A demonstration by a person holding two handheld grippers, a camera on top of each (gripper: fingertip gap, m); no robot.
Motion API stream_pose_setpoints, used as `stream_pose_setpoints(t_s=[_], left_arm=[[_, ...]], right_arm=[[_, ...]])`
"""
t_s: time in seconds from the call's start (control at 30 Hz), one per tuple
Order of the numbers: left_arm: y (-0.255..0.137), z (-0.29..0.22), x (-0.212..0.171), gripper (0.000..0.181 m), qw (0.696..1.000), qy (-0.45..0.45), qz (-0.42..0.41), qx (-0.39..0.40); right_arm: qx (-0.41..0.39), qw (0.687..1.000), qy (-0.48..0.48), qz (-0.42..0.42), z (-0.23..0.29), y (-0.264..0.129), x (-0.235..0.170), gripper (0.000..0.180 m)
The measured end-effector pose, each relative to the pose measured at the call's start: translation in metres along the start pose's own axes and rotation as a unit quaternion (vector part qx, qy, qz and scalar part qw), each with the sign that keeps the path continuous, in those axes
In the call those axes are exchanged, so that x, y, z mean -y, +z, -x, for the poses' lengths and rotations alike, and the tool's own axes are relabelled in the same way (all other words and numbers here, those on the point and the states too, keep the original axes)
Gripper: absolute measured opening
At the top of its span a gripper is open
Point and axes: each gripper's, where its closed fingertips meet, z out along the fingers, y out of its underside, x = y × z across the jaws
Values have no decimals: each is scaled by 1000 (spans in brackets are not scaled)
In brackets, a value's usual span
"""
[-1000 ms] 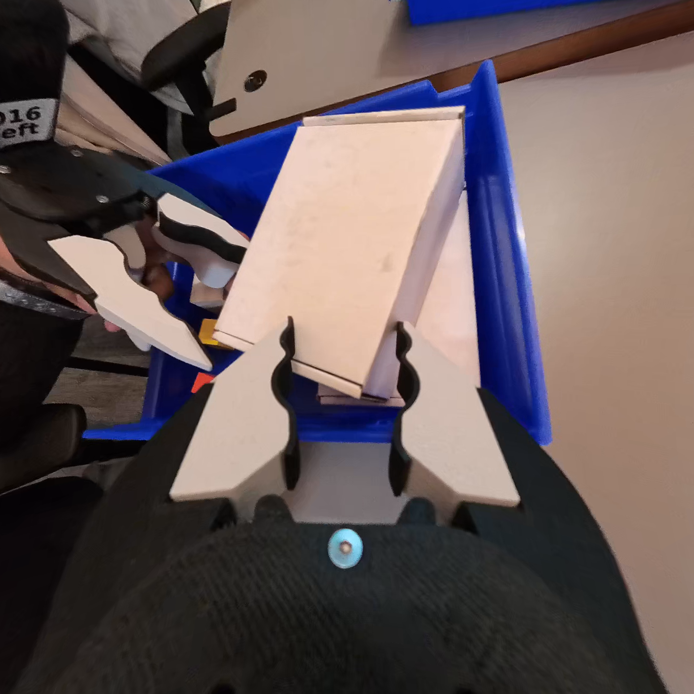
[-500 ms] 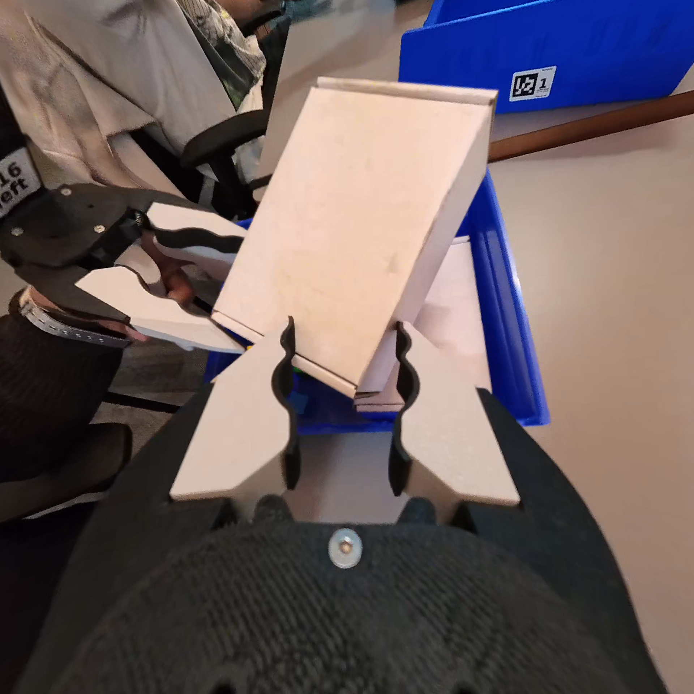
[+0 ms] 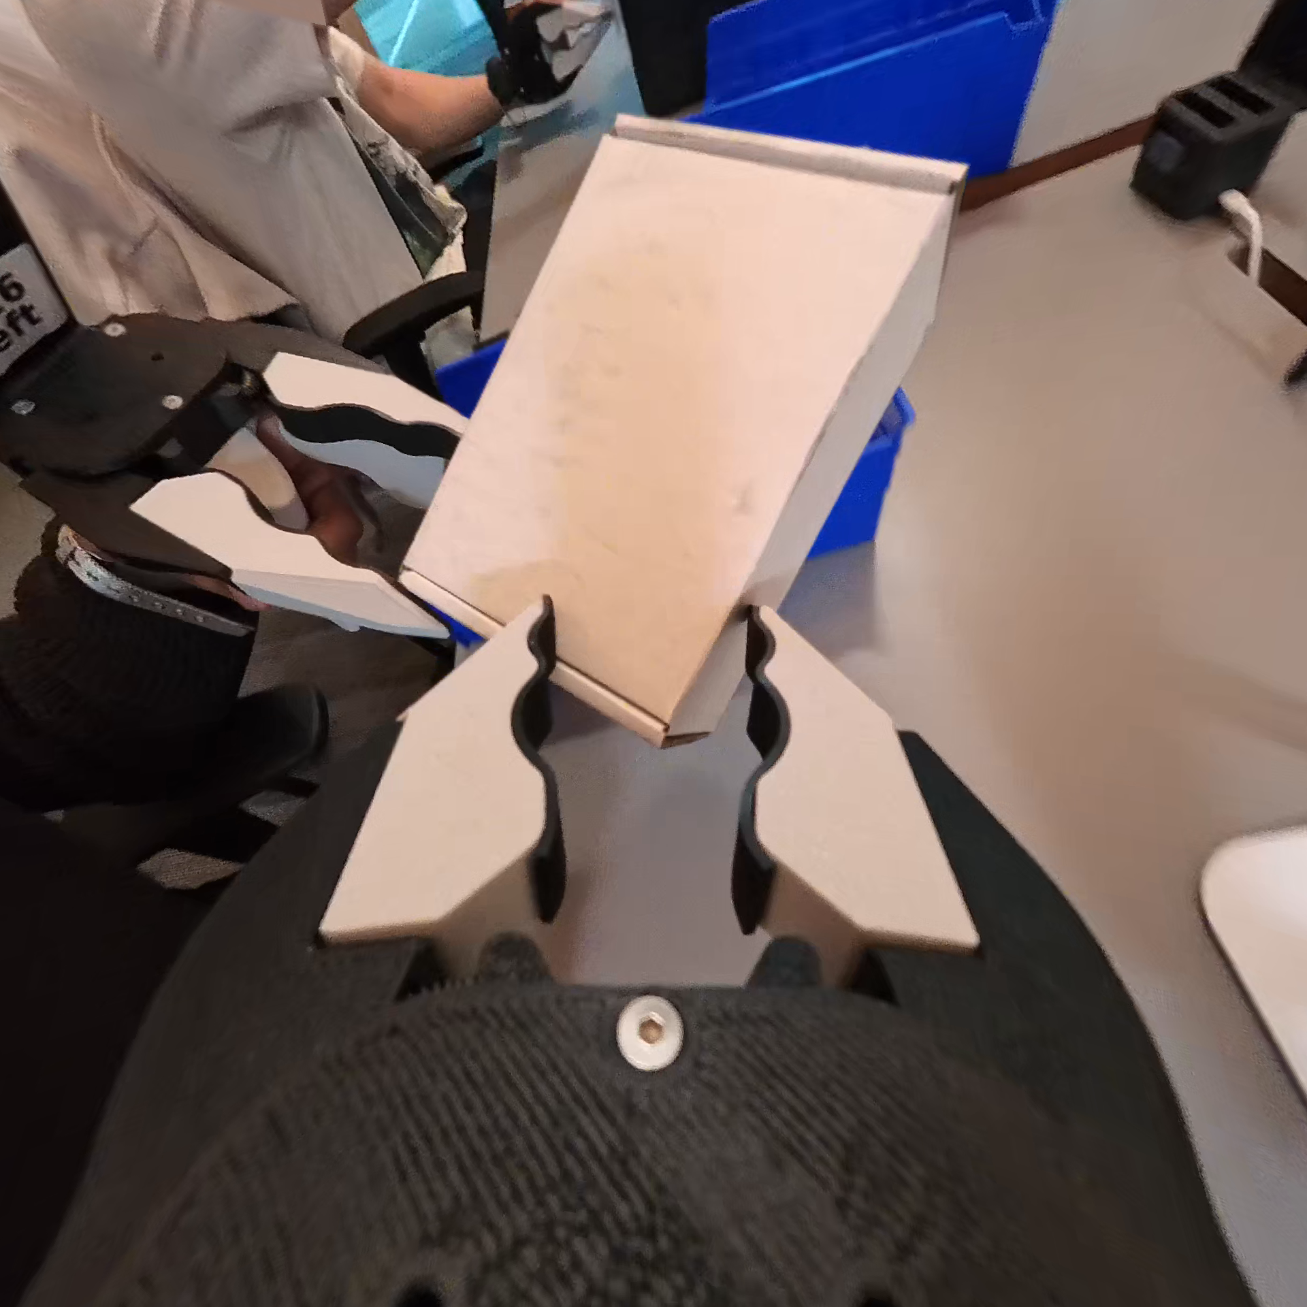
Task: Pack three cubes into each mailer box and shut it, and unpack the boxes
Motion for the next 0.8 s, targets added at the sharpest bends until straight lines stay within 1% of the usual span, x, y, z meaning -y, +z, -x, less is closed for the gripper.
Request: stream_pose_setpoints(t_s=[0.1, 0.2, 0.3, 0.4, 0.47, 0.57, 0.6, 0.63, 0.7, 0.73, 0.8], left_arm=[[24, -52, -18, 66, 999, -11, 23, -45], [53, -98, -49, 66, 996, -28, 47, -69], [79, -140, -88, 74, 993, -29, 82, -79], [99, -177, -120, 70, 988, -25, 117, -101], [106, -201, -131, 62, 983, -28, 127, -132], [114, -222, -131, 56, 980, -22, 129, -152], [115, -226, -131, 56, 978, -23, 132, -157], [115, -230, -131, 58, 977, -26, 137, -162], [110, -232, -128, 69, 975, -30, 142, -168], [106, -233, -124, 68, 976, -22, 127, -176], [99, -226, -109, 70, 979, 8, 71, -191]], right_arm=[[-33, 999, 17, 5, -2, -42, -40, 53], [-65, 996, 50, 19, -7, -72, -93, 53], [-86, 992, 92, 22, -13, -89, -151, 54], [-108, 986, 128, 17, -21, -103, -197, 57], [-135, 982, 131, 15, -29, -112, -218, 61], [-158, 980, 125, -10, -35, -123, -220, 70], [-161, 979, 126, -13, -36, -127, -219, 71], [-166, 978, 125, -24, -36, -131, -217, 69], [-181, 974, 119, -62, -35, -147, -209, 67], [-195, 971, 115, -82, -34, -157, -206, 66], [-237, 960, 95, -115, -33, -179, -205, 64]])
